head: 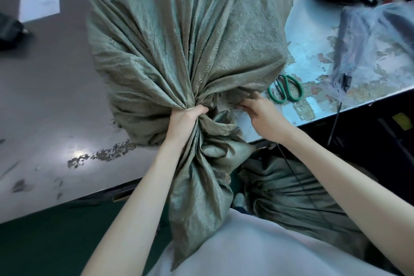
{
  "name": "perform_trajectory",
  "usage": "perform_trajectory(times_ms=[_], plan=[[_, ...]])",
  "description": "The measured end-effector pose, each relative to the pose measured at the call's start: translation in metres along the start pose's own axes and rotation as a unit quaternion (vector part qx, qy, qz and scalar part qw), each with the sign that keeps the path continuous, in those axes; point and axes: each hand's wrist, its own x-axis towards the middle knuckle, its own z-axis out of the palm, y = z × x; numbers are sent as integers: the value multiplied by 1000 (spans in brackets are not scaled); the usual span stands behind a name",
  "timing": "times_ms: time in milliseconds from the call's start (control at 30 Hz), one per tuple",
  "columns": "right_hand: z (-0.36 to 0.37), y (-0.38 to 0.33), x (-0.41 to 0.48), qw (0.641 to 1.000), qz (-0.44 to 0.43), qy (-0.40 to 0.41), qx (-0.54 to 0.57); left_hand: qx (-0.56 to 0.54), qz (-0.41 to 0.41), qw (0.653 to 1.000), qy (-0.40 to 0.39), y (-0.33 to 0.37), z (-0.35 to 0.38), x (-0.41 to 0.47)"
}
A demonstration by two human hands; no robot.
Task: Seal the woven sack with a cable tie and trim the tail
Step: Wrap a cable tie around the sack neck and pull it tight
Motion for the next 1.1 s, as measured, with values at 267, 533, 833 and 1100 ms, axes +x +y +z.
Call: perform_trajectory(times_ms=[267,533,833,1100], plan=[[-7,-6,14,998,33,-37,-26,-79,-17,996,-32,3,-1,-5],[12,-20,39,1000,3,-21,-16,-190,-37,981,18,14,1,-27],[12,-43,46,999,-22,-19,14,-437,-26,889,137,10,-3,-39],[25,-34,54,999,32,4,34,-412,-82,876,236,6,-2,-48]])
